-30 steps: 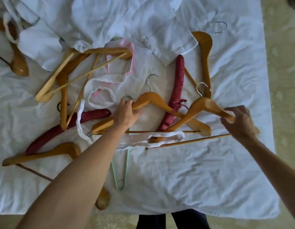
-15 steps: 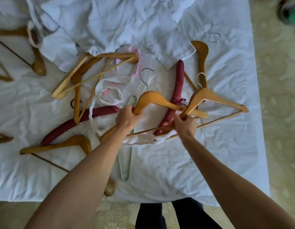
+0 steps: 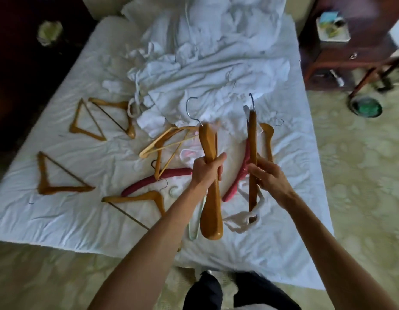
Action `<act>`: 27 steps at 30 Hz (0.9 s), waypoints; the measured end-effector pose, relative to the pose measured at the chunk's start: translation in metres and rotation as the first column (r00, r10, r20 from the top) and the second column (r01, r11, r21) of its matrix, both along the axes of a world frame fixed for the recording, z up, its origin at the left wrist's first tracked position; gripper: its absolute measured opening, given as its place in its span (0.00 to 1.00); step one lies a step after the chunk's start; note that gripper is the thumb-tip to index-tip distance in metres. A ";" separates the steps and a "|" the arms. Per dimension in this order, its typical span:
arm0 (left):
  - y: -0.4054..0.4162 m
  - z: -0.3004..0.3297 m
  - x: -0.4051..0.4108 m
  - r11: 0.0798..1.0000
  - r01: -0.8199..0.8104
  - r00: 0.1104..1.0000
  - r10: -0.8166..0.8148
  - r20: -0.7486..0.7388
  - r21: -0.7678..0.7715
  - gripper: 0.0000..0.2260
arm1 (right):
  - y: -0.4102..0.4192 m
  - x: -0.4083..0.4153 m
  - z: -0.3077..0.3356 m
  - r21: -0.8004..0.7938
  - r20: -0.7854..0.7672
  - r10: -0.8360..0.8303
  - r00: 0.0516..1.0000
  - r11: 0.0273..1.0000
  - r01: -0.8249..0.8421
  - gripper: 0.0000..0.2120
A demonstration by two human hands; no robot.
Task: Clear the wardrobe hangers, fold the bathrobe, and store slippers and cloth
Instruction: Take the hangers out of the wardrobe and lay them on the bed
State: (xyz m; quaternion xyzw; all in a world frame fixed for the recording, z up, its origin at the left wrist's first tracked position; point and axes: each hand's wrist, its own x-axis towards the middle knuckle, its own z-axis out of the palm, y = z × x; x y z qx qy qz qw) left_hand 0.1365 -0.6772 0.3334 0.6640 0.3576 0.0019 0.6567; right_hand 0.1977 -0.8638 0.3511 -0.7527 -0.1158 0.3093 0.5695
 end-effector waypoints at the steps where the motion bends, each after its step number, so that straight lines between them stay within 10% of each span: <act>1: -0.005 0.012 -0.010 1.000 -0.003 1.000 0.003 0.015 0.009 0.17 | 0.003 -0.002 0.013 0.030 0.014 0.016 1.000 0.999 -0.016 0.05; 17: -0.068 0.026 -0.075 0.986 -0.159 0.984 0.163 -0.078 0.051 0.19 | 0.031 0.024 0.050 0.215 -0.060 -0.007 0.998 0.976 0.020 0.08; 27: -0.036 0.056 -0.117 0.854 -0.519 0.854 0.516 0.066 0.033 0.20 | 0.050 -0.015 0.053 0.260 -0.089 0.370 0.925 0.905 -0.337 0.08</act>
